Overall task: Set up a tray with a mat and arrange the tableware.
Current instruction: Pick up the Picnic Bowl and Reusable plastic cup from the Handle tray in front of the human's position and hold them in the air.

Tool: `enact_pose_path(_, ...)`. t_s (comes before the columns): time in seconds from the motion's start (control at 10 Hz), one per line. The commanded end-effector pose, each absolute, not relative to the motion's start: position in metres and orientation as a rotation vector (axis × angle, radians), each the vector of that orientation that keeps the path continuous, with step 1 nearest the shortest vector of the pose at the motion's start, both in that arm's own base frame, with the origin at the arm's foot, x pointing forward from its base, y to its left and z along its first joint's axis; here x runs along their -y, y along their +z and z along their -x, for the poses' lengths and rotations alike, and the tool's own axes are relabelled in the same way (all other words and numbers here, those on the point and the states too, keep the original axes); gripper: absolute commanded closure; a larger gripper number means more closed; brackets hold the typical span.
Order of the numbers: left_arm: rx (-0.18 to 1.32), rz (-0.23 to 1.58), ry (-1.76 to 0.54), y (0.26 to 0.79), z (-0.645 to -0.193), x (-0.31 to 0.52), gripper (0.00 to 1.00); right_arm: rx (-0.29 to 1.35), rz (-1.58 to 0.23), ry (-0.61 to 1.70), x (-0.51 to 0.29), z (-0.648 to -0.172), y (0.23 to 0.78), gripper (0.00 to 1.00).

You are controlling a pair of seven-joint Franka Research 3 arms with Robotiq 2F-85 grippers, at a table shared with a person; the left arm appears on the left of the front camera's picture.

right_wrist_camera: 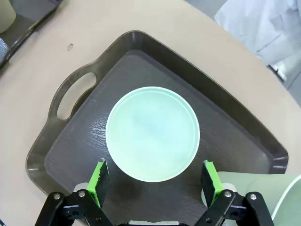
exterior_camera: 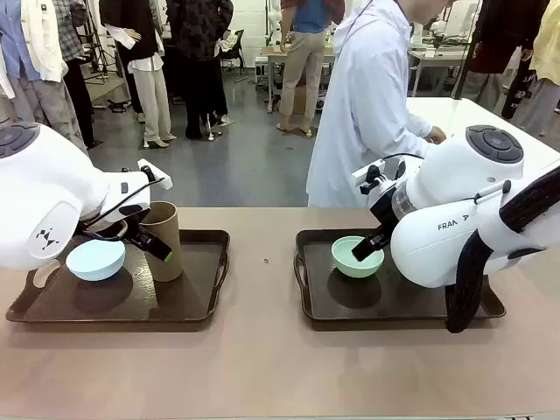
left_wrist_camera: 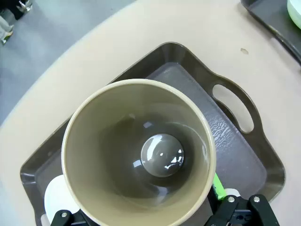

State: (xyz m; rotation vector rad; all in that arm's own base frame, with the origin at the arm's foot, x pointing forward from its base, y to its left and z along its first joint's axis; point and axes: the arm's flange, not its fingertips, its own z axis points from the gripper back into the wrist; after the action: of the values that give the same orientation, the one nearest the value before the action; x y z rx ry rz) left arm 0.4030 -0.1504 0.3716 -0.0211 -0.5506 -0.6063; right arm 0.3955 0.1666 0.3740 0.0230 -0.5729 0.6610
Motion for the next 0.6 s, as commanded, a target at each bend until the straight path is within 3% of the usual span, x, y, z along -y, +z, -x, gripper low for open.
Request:
enact_pose_path(0.0, 0.551, 0.021, -0.606, 0.3716, -0.4030, 0.1505, 0.00, 0.573, -0.023, 0.661, -0.1666, -0.3955, 0.3740, 0.00)
enact_pose_path(0.5, 0.551, 0.021, -0.606, 0.3716, -0.4030, 0.1505, 0.00, 0.573, -0.023, 0.661, -0.1666, -0.3955, 0.3740, 0.00)
